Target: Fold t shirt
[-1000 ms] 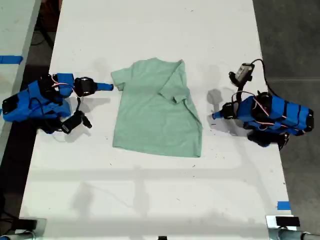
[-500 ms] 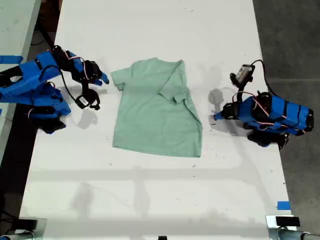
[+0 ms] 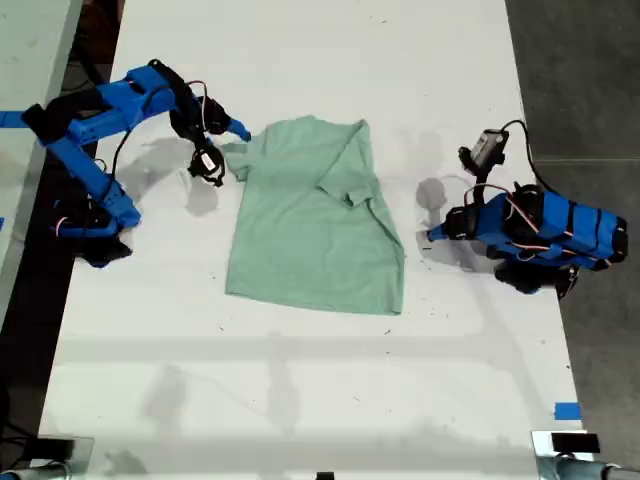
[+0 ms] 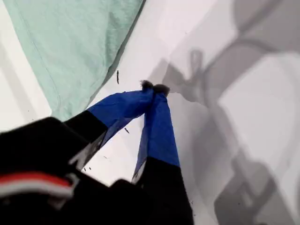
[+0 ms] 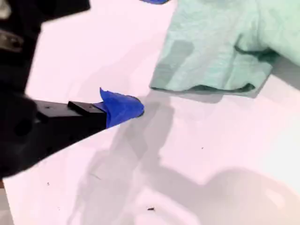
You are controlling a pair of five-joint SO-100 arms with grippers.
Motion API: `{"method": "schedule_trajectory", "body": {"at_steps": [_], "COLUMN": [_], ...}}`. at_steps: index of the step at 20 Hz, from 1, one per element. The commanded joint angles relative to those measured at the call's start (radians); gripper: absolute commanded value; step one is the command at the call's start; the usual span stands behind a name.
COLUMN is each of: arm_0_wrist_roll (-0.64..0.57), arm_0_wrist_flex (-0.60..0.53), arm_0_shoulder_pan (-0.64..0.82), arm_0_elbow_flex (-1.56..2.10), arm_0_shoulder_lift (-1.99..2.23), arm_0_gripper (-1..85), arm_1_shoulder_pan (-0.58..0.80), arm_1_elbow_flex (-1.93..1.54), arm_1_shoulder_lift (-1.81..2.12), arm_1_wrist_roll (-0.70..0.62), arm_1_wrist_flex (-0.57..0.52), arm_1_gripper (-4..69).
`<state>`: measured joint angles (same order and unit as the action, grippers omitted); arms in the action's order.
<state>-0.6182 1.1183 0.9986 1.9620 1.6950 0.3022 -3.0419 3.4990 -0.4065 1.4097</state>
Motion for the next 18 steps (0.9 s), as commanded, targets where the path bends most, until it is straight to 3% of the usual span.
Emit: {"method": "schedule_trajectory", "body": {"at_steps": [1, 3, 5, 7, 10, 12, 18], "arm_0_wrist_roll": [0.038, 0.083, 0.095, 0.137, 0.207, 0.186, 0.089], "arm_0_wrist_flex": [0.023, 0.069, 0.063, 0.077, 0.186, 0.255, 0.27], "arm_0_shoulder_pan": [-0.032, -0.009, 0.002, -0.021, -0.117, -0.207, -0.443], "arm_0_elbow_flex": [-0.112, -0.137, -0.097, -0.066, -0.176, -0.353, -0.666], "arm_0_shoulder_lift": [-0.193, -0.356, -0.36, -0.224, 0.043, 0.106, -0.163], "arm_0_gripper": [15.1, 5.1, 1.4, 0.4, 0.0, -0.1, 1.0], "arm_1_shoulder_pan": [-0.012, -0.015, -0.018, -0.018, -0.018, -0.018, -0.018], "arm_1_elbow_flex": [-0.026, -0.026, -0.026, -0.026, -0.026, -0.026, -0.026], "arm_1_shoulder_lift": [0.011, 0.011, 0.011, 0.011, 0.011, 0.011, 0.011], "arm_1_wrist_roll": [0.005, 0.005, 0.006, 0.006, 0.008, 0.008, 0.009], "arm_1_wrist_flex": [0.0, 0.0, 0.0, 0.0, 0.0, 0.0, 0.0], "arm_1_gripper": [-1.9, -1.9, -1.9, -1.9, -1.9, -1.9, -1.9]}}
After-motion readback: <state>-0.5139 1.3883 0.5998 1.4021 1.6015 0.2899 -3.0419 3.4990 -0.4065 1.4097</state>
